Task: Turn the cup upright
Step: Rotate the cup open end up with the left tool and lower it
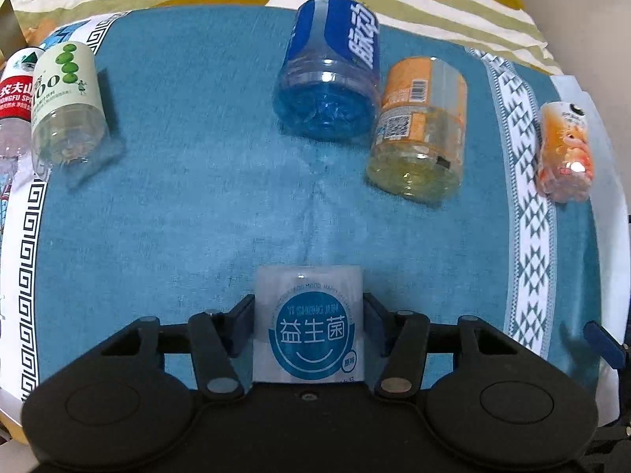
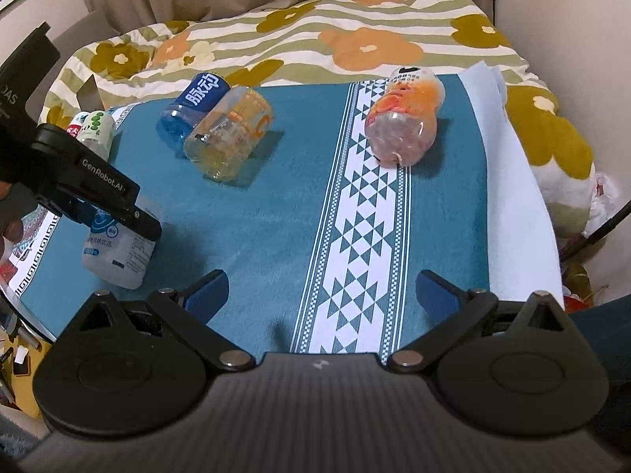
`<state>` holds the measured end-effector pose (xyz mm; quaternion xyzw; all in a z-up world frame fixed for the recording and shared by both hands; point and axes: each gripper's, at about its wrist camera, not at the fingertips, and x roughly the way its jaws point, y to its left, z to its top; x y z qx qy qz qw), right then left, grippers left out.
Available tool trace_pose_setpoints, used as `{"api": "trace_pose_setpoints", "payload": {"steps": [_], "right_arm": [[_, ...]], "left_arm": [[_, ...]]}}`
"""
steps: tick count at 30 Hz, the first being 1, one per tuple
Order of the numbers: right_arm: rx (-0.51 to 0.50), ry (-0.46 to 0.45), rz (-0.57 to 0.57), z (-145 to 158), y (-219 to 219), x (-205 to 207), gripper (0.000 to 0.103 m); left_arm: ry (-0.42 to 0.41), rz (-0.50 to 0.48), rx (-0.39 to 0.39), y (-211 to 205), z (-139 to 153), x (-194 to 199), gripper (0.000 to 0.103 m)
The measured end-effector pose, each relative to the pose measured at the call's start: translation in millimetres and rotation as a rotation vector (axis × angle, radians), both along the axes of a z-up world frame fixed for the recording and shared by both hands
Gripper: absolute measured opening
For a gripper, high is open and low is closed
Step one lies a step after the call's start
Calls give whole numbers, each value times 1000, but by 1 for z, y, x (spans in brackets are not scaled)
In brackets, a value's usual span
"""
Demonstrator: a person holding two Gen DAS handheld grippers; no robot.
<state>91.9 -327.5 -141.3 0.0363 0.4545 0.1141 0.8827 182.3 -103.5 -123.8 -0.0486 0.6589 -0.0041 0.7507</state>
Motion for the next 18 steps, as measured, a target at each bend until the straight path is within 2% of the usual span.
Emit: {"api": "trace_pose_setpoints", "payload": {"steps": [5,10,13,18], "right_arm": [[4,-27,-9,10,0,-1,103],[8,-58,-11,22,9,-2,103],[21,-46,-24,21,15,-3,103],[-28,-20,-31,18,29,-13,103]], "left_arm": [[-78,-36,-22,-1,23,-9,59],[-296,-73,-74,2,49,-37,60],[-441,-73,-80,8,42,-60,60],[-596,-18,-122,20,17,-83,60]]}}
